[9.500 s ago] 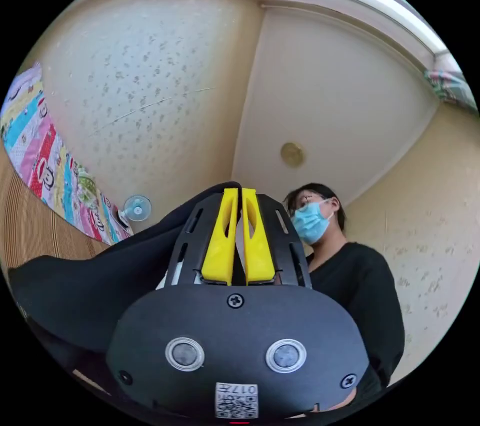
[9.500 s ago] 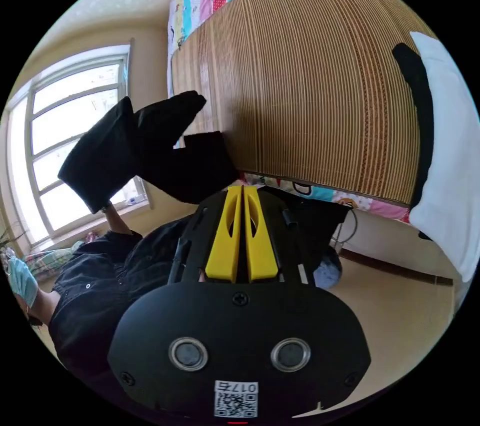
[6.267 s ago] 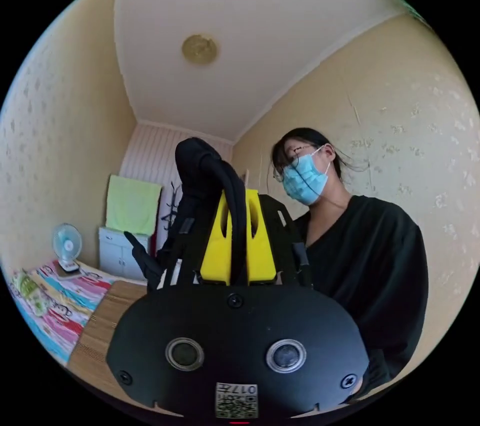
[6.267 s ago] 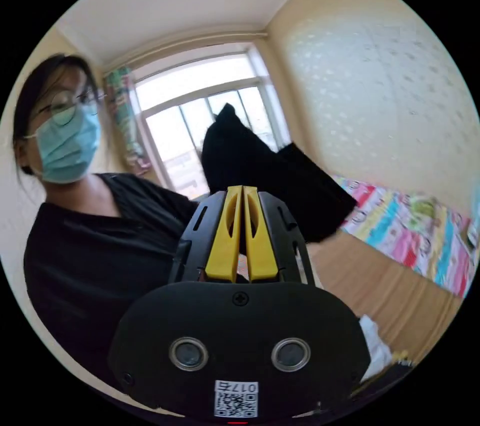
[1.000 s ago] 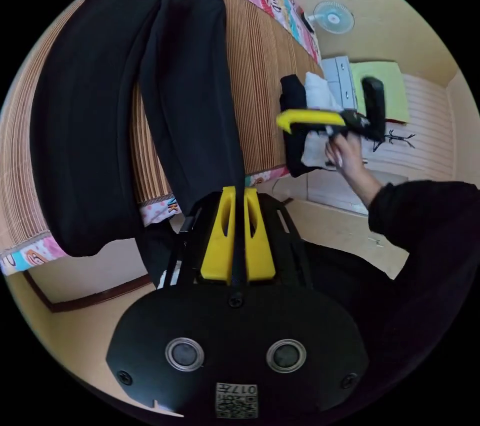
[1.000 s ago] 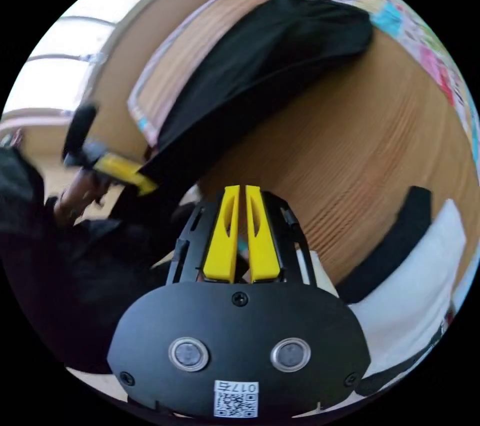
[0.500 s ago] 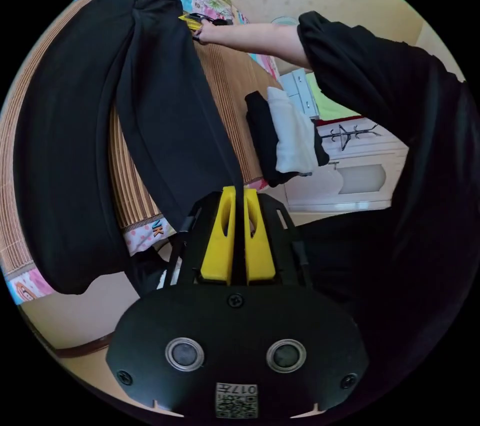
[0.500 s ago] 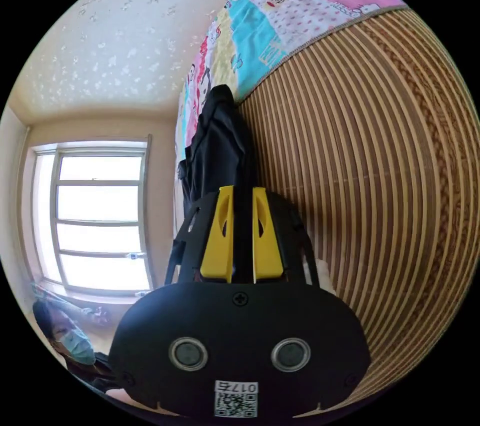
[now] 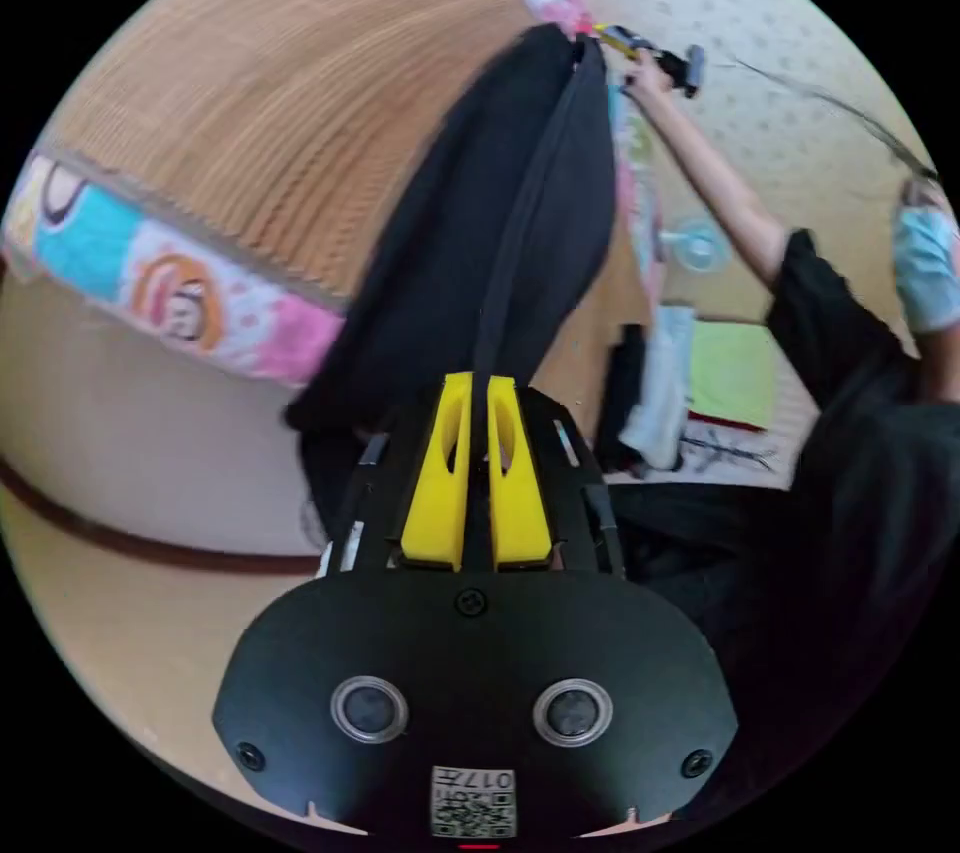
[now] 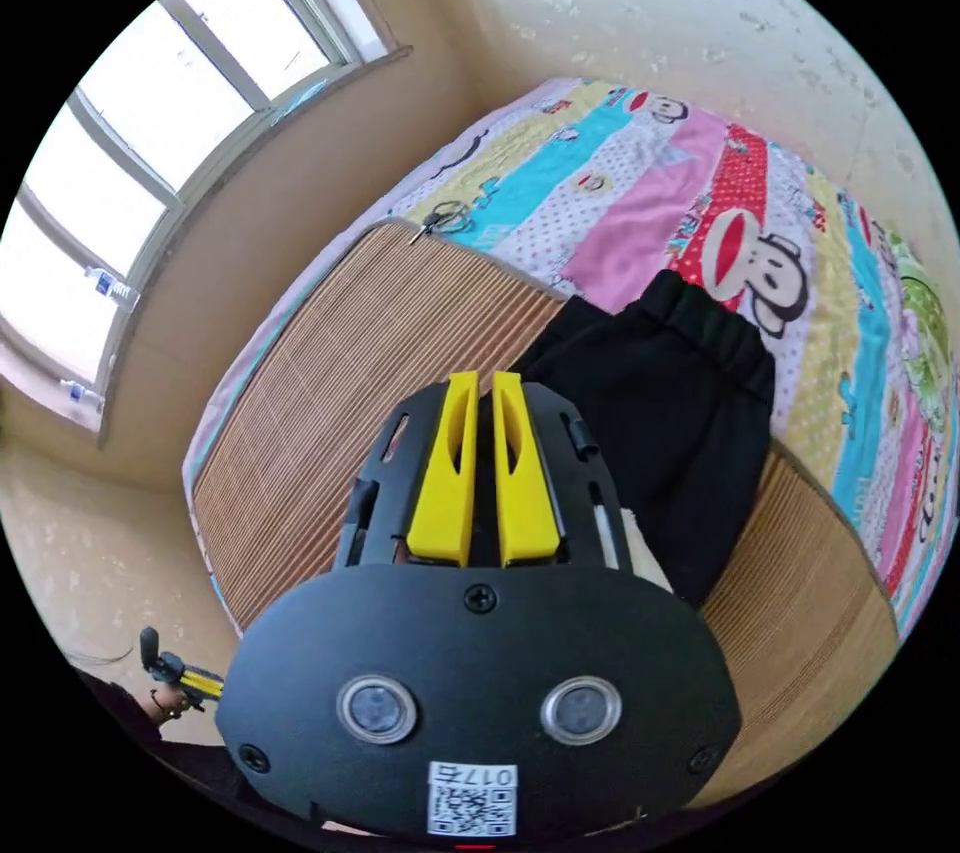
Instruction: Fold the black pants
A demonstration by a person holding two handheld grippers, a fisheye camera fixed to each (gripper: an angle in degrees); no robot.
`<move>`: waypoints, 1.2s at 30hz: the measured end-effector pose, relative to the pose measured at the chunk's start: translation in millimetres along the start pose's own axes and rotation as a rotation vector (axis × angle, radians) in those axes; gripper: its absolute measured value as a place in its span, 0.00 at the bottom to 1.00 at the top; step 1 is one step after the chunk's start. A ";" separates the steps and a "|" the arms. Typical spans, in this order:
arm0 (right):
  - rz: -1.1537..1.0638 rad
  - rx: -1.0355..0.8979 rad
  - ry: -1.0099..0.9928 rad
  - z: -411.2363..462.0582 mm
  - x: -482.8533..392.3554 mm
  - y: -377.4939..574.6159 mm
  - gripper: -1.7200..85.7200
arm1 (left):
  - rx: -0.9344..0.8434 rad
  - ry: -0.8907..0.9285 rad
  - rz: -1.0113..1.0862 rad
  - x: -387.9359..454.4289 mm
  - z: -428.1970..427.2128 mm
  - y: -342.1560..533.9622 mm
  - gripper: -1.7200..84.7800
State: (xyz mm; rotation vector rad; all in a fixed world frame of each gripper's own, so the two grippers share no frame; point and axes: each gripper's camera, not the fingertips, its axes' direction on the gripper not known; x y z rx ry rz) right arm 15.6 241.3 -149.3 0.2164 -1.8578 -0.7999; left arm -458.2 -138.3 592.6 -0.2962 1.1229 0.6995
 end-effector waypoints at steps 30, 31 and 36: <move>0.395 -0.359 -0.424 63.0 -141.0 493.3 0.11 | -0.307 -0.209 0.164 68.5 54.9 -68.2 0.04; 0.395 -0.360 -0.453 69.0 -139.4 490.4 0.10 | -0.307 -0.206 0.162 68.9 55.1 -68.3 0.04; 0.416 -0.456 -0.696 104.4 -125.1 476.4 0.05 | -0.320 0.048 0.164 65.8 50.0 -62.9 0.03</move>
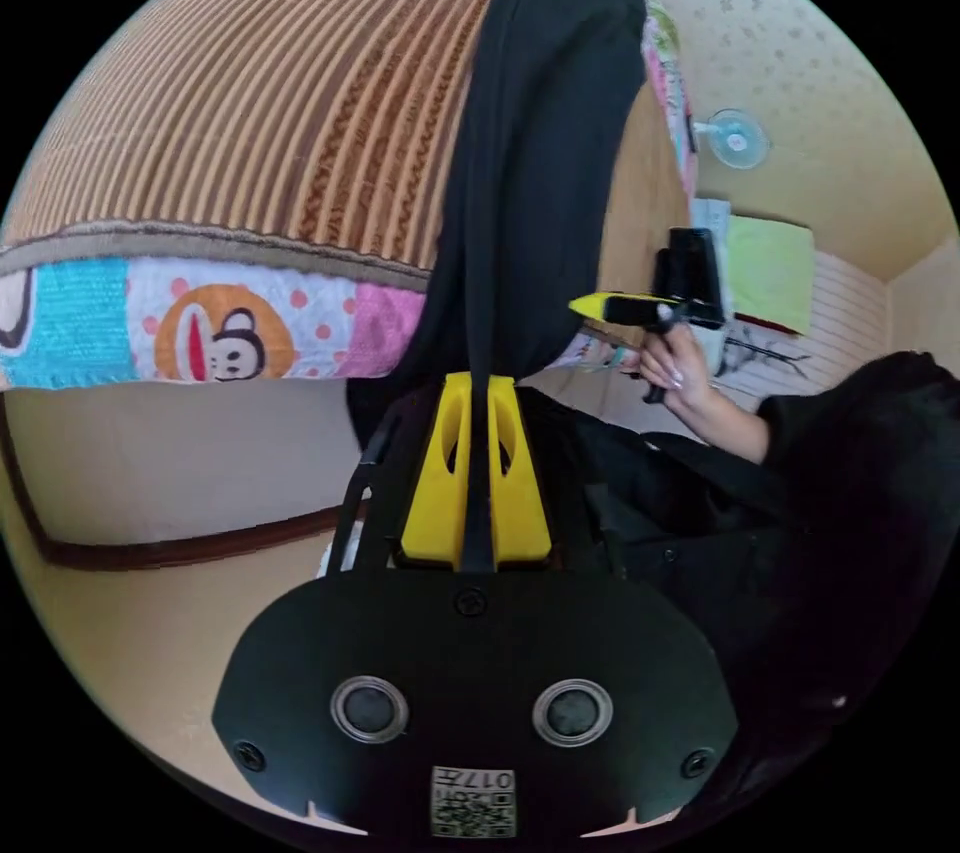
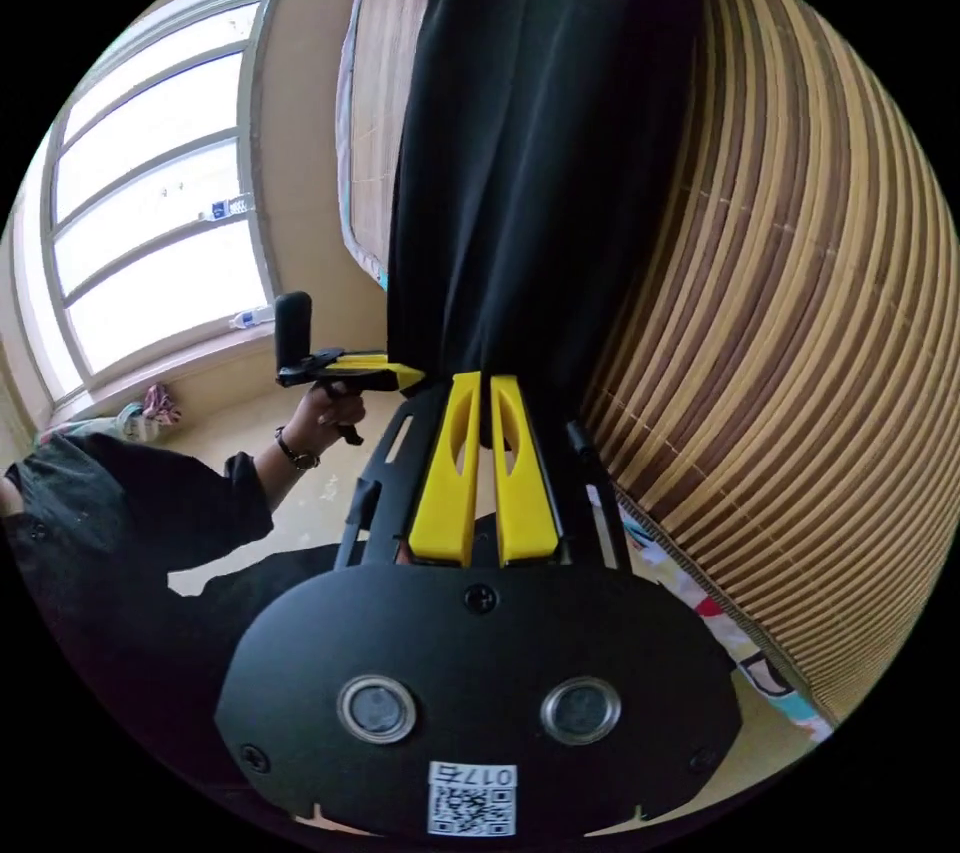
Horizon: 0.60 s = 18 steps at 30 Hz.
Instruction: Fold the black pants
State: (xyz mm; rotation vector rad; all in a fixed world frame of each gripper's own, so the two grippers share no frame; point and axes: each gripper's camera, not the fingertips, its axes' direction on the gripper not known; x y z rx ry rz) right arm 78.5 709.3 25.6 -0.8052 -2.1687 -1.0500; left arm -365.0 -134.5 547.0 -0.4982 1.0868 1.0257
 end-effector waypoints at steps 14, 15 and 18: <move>0.076 -0.027 0.105 -12.3 31.3 43.6 0.09 | 0.003 -0.025 -0.231 -14.7 80.3 60.1 0.07; 0.066 0.043 0.130 -30.4 21.7 39.8 0.10 | 0.053 -0.094 -0.198 1.8 73.2 58.7 0.07; -0.024 0.214 0.236 -81.0 -13.0 10.8 0.11 | 0.226 -0.185 -0.070 54.0 46.9 46.7 0.08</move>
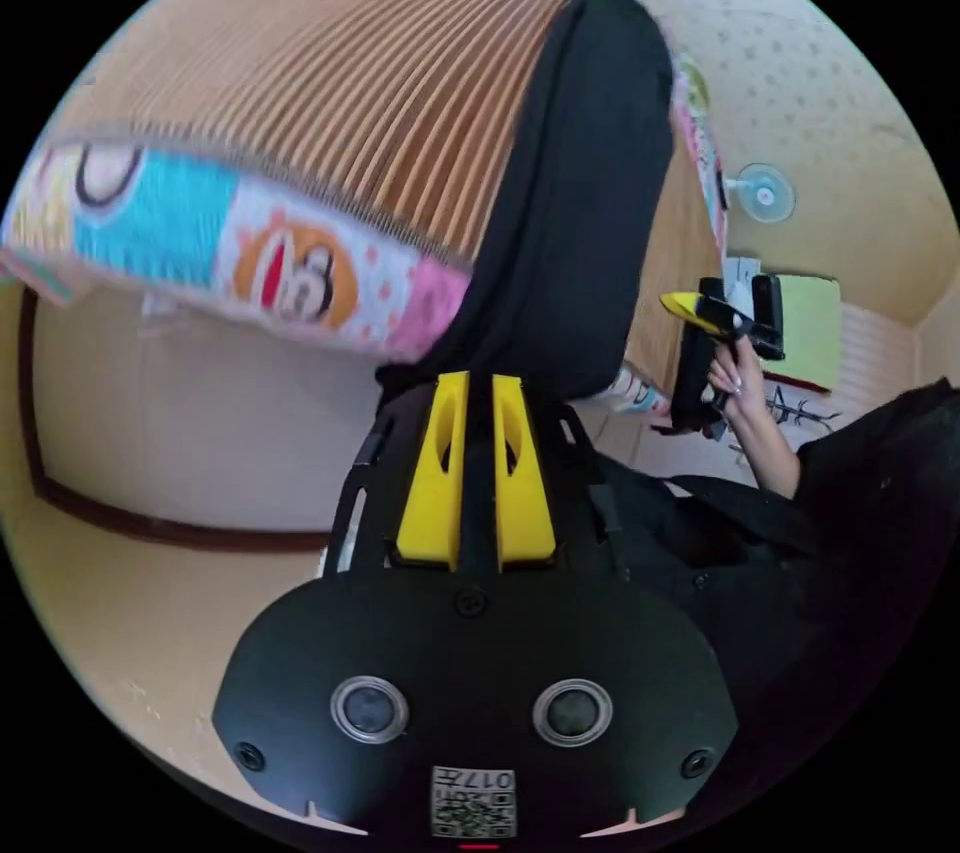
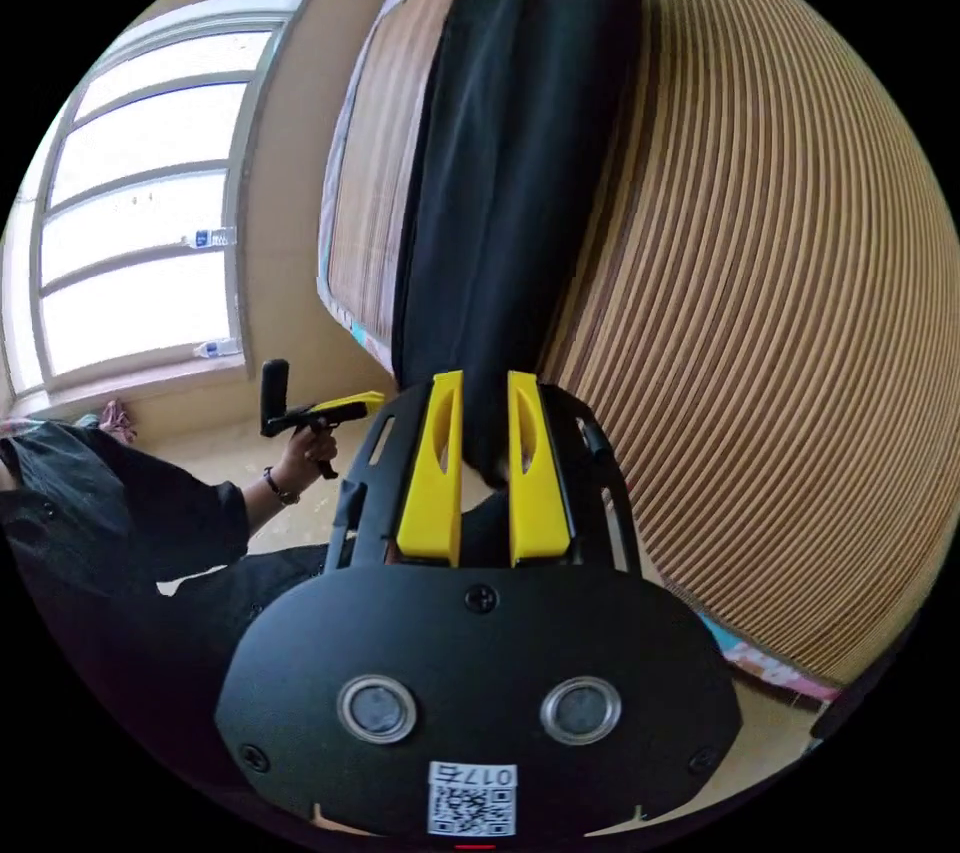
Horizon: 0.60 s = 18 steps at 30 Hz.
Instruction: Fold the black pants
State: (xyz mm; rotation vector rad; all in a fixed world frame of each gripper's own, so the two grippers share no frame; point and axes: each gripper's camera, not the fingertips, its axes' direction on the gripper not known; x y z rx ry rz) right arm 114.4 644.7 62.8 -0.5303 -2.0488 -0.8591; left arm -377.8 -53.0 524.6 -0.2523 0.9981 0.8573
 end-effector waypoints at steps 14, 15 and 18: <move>-0.136 0.182 0.364 68.5 -102.5 -327.9 0.12 | 0.105 -0.219 0.086 95.3 81.8 -4.7 0.10; -0.091 0.221 0.426 71.2 -100.2 -326.2 0.09 | 0.103 -0.253 0.097 102.4 86.2 1.4 0.09; -0.102 0.302 0.394 60.8 -100.1 -308.8 0.06 | 0.101 -0.334 0.127 116.5 94.5 13.3 0.07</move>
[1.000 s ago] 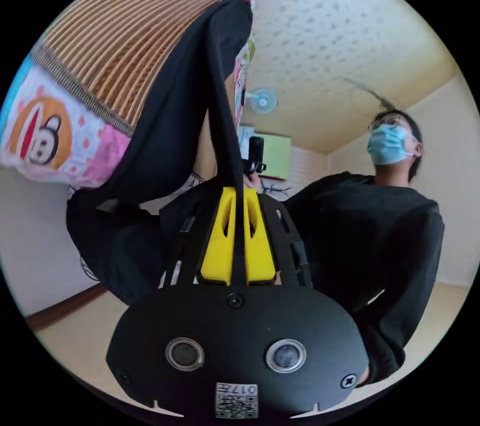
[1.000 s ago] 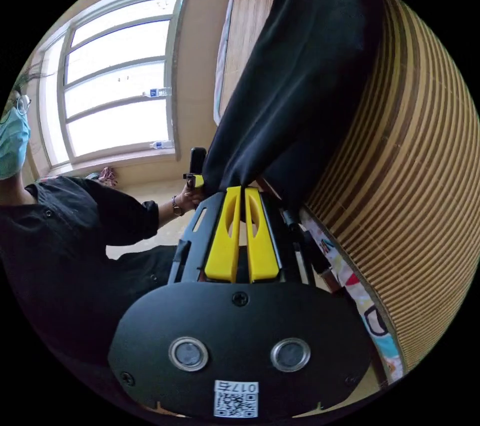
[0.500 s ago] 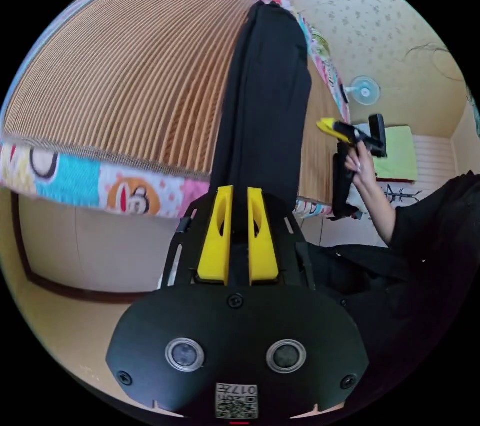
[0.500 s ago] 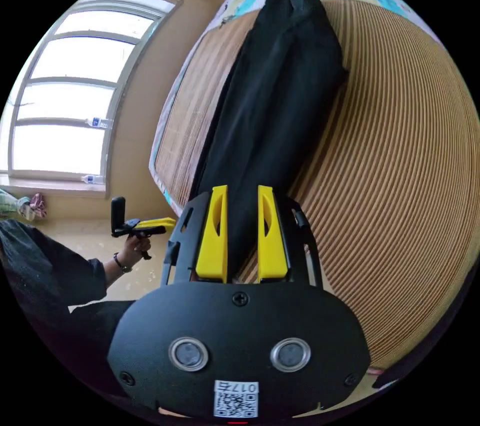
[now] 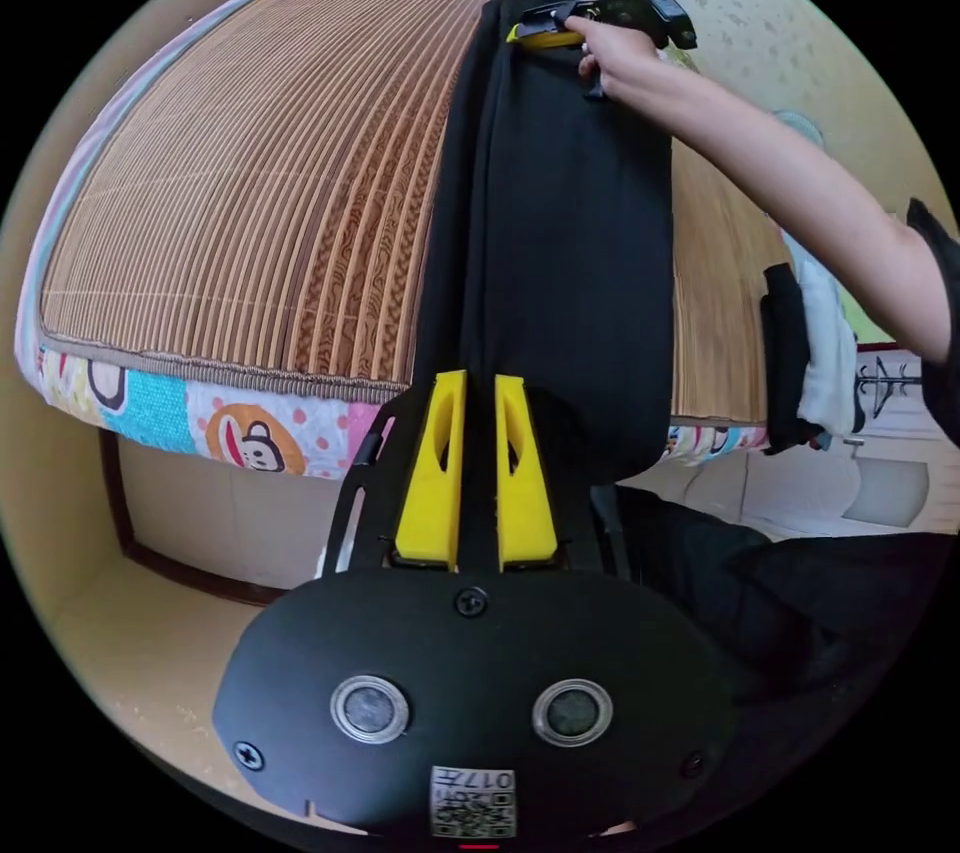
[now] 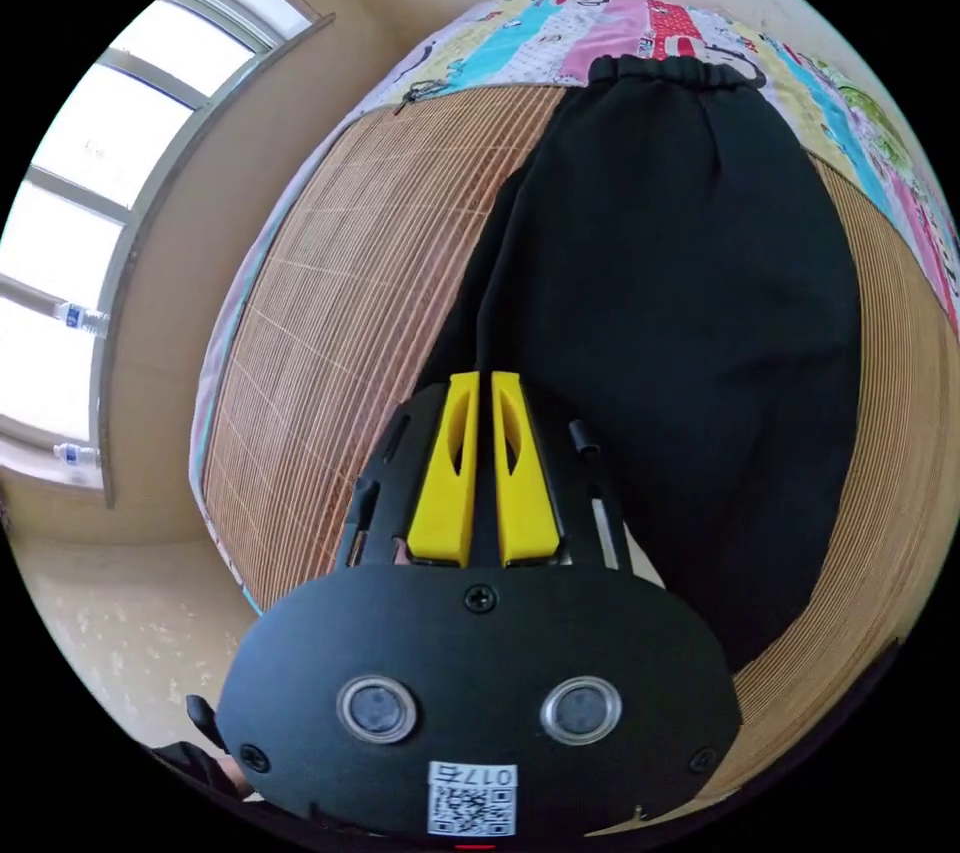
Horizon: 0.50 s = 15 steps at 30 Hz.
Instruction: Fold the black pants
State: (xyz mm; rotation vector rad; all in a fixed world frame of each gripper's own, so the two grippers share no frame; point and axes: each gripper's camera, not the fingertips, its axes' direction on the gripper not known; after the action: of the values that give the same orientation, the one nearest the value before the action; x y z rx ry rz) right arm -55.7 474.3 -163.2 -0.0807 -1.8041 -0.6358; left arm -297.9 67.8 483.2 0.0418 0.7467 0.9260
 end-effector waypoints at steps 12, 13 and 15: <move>-0.088 -0.102 -0.164 -19.0 -1.1 -39.2 0.09 | -0.105 0.253 -0.092 -128.3 -41.1 10.2 0.05; -0.139 -0.067 -0.225 -37.4 5.3 -25.0 0.09 | -0.132 0.232 -0.087 -131.4 -39.6 9.7 0.06; -0.181 -0.009 -0.251 -72.9 20.4 8.0 0.11 | -0.102 0.263 -0.036 -137.0 -53.8 11.7 0.08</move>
State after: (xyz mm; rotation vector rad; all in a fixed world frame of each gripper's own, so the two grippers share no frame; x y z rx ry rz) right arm 3.7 442.5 -127.9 -0.0033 -2.0668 -0.7905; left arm -389.4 -40.6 524.1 -0.1863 0.9390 0.9448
